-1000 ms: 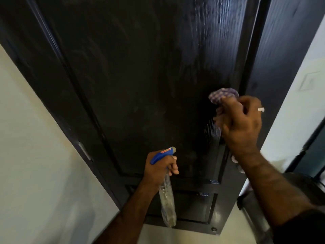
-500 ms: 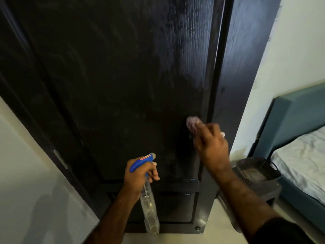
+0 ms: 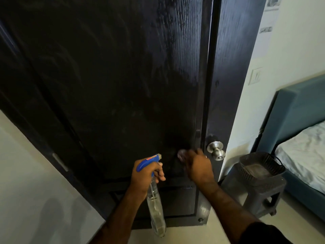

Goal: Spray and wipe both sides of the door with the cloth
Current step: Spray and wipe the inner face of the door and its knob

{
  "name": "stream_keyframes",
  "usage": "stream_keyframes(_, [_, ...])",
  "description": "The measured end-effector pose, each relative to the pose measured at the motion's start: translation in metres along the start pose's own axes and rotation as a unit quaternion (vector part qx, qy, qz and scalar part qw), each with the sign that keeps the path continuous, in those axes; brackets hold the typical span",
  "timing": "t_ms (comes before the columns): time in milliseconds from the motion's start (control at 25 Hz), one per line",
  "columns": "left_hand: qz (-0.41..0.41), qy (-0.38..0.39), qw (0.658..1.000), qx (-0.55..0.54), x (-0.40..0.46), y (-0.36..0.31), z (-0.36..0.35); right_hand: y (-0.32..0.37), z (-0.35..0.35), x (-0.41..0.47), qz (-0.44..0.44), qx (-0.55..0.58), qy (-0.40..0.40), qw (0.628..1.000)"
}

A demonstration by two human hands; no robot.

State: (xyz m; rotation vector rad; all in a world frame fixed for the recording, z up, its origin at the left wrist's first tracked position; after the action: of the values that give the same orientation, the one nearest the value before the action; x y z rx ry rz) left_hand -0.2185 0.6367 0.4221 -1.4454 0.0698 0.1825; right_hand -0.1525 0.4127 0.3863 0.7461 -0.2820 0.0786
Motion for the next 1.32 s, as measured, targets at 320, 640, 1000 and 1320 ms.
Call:
stream_keyframes(320, [0.029, -0.036, 0.999, 0.021, -0.002, 0.026, 0.03, 0.038, -0.068, 0.035, 0.167, -0.064, -0.046, 0.983])
stream_keyframes(640, [0.036, -0.063, 0.996, 0.048, 0.03, 0.025, 0.031, 0.025, -0.048, 0.044, 0.16, 0.021, -0.075, 0.984])
stream_keyframes(1000, [0.002, -0.032, 0.999, 0.039, 0.09, 0.001, -0.055, -0.033, 0.036, 0.08, 0.211, -0.157, -0.041, 0.964])
stream_keyframes(1320, [0.045, -0.075, 0.996, 0.022, 0.094, 0.006, -0.109, -0.113, 0.08, 0.107, 0.162, -0.006, -0.033, 0.986])
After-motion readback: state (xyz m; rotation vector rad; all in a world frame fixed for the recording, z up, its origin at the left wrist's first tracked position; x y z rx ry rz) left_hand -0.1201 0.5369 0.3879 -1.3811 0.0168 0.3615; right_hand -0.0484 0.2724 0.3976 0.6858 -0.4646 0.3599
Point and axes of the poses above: each hand's wrist, its own x-axis towards the middle knuckle, its own z-axis out of the back of the hand, y = z × x, the point moved 9 cm from there along x, towards the middle knuckle, and after that the axes turned 7 degrees about x, right-handed, at the moved point
